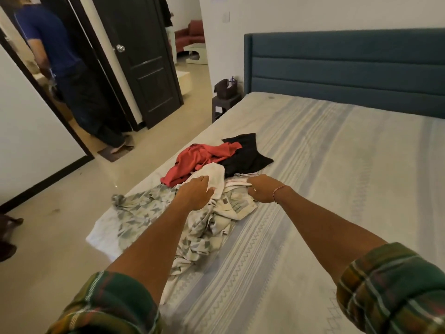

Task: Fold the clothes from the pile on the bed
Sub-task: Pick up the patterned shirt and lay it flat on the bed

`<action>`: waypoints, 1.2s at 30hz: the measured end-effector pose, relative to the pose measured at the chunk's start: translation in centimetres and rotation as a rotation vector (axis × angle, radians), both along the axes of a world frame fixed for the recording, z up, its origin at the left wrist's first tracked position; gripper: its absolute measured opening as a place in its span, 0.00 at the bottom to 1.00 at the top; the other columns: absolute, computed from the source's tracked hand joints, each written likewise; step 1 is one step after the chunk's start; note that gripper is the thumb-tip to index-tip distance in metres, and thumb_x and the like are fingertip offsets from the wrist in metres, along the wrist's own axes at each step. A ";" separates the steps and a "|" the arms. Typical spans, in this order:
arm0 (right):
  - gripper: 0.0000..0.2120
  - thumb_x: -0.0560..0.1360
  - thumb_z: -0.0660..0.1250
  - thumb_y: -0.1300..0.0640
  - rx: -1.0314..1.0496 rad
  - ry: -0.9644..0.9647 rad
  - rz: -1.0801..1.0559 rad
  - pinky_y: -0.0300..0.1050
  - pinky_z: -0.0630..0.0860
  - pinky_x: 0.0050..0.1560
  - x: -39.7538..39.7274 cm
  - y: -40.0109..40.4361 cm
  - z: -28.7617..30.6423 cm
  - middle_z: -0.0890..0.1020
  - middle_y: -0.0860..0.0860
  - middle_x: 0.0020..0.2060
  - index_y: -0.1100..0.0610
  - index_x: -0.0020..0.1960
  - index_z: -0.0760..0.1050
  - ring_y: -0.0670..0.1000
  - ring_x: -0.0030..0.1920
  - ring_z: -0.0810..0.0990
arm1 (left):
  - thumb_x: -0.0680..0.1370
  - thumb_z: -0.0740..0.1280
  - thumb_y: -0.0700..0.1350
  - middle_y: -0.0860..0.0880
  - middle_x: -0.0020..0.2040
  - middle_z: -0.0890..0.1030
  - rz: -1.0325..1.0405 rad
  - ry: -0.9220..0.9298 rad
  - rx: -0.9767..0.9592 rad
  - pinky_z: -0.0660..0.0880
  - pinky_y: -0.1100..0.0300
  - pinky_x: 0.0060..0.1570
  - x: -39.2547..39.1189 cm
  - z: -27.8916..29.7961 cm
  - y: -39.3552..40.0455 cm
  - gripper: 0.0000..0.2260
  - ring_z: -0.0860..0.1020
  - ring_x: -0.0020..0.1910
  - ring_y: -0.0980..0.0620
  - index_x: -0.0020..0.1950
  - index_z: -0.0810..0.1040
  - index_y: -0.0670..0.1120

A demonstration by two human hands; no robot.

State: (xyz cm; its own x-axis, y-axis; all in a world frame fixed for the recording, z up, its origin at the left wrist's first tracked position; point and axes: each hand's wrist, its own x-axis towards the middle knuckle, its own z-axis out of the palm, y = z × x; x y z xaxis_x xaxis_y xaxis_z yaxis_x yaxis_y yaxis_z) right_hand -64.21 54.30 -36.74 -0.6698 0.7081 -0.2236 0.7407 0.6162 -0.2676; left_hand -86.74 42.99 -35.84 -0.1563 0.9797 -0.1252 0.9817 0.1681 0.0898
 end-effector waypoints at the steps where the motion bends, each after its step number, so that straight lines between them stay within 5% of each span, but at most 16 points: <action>1: 0.19 0.83 0.58 0.51 -0.010 -0.017 0.002 0.51 0.71 0.64 -0.6 0.0 -0.7 0.77 0.60 0.65 0.61 0.69 0.73 0.60 0.65 0.74 | 0.85 0.54 0.54 0.42 0.73 0.72 0.001 -0.004 -0.016 0.72 0.45 0.63 -0.7 -0.7 0.1 0.23 0.72 0.69 0.40 0.74 0.65 0.41; 6: 0.17 0.83 0.59 0.52 -0.119 -0.109 -0.006 0.51 0.73 0.57 -3.7 -1.1 -5.1 0.79 0.61 0.61 0.63 0.62 0.77 0.61 0.62 0.76 | 0.84 0.57 0.54 0.41 0.64 0.77 -0.030 -0.044 -0.104 0.74 0.47 0.55 -4.2 -5.2 0.4 0.18 0.76 0.62 0.40 0.64 0.72 0.41; 11: 0.14 0.83 0.59 0.53 -0.330 -0.151 -0.040 0.48 0.70 0.49 -6.7 -3.3 -11.2 0.80 0.63 0.56 0.60 0.44 0.76 0.63 0.58 0.78 | 0.85 0.57 0.53 0.42 0.71 0.74 -0.041 -0.080 -0.276 0.71 0.48 0.65 -7.0 -11.0 0.1 0.21 0.73 0.69 0.42 0.73 0.69 0.41; 18: 0.18 0.83 0.59 0.50 -0.603 -0.099 -0.187 0.49 0.72 0.59 -11.3 -6.5 -21.0 0.78 0.60 0.64 0.62 0.61 0.79 0.61 0.63 0.75 | 0.84 0.59 0.52 0.42 0.70 0.74 -0.052 -0.103 -0.489 0.71 0.49 0.64 -10.2 -19.6 -2.3 0.21 0.72 0.68 0.42 0.73 0.68 0.43; 21: 0.25 0.82 0.60 0.46 -0.702 -0.056 -0.297 0.50 0.67 0.70 -13.5 -7.6 -25.4 0.70 0.58 0.74 0.58 0.74 0.69 0.60 0.72 0.69 | 0.84 0.59 0.51 0.43 0.69 0.75 -0.022 -0.131 -0.515 0.73 0.49 0.63 -11.3 -22.1 -3.0 0.19 0.74 0.67 0.43 0.72 0.69 0.43; 26: 0.33 0.79 0.69 0.47 -0.800 0.160 -0.458 0.47 0.71 0.60 -17.2 -9.2 -29.3 0.72 0.58 0.71 0.60 0.77 0.62 0.60 0.69 0.73 | 0.83 0.61 0.49 0.43 0.65 0.77 0.008 -0.174 -0.503 0.73 0.51 0.59 -12.2 -24.1 -3.2 0.16 0.75 0.64 0.43 0.67 0.72 0.42; 28: 0.26 0.78 0.70 0.50 -0.775 0.160 -0.463 0.46 0.72 0.54 -18.3 -9.5 -30.1 0.78 0.58 0.64 0.62 0.71 0.70 0.60 0.63 0.77 | 0.83 0.61 0.48 0.42 0.65 0.77 0.031 -0.197 -0.506 0.73 0.51 0.59 -12.7 -24.5 -3.0 0.15 0.76 0.64 0.42 0.66 0.72 0.41; 30: 0.14 0.80 0.66 0.52 -0.730 0.203 -0.453 0.46 0.73 0.47 -19.0 -9.5 -30.3 0.83 0.58 0.50 0.63 0.54 0.80 0.58 0.52 0.81 | 0.83 0.61 0.47 0.41 0.64 0.77 0.060 -0.223 -0.518 0.74 0.50 0.59 -13.2 -24.8 -2.6 0.15 0.76 0.62 0.42 0.66 0.72 0.40; 32: 0.16 0.81 0.64 0.54 -0.751 0.295 -0.490 0.46 0.67 0.37 -19.2 -9.2 -29.7 0.77 0.53 0.34 0.57 0.36 0.74 0.51 0.37 0.76 | 0.83 0.61 0.46 0.40 0.63 0.78 0.103 -0.260 -0.512 0.74 0.50 0.58 -13.5 -24.6 -2.3 0.14 0.77 0.61 0.41 0.65 0.72 0.39; 34: 0.18 0.82 0.62 0.54 -0.814 0.425 -0.549 0.45 0.64 0.36 -19.1 -8.5 -28.6 0.70 0.50 0.31 0.55 0.34 0.65 0.47 0.33 0.69 | 0.82 0.63 0.47 0.41 0.65 0.77 0.166 -0.334 -0.493 0.73 0.53 0.58 -13.7 -24.3 -1.9 0.16 0.77 0.62 0.41 0.67 0.72 0.40; 36: 0.15 0.81 0.61 0.54 -0.918 0.601 -0.628 0.49 0.73 0.43 -19.1 -7.6 -27.0 0.74 0.55 0.35 0.60 0.38 0.70 0.49 0.39 0.73 | 0.77 0.71 0.51 0.45 0.63 0.78 0.236 -0.474 -0.476 0.72 0.58 0.55 -13.4 -23.1 -1.2 0.21 0.77 0.60 0.46 0.67 0.74 0.44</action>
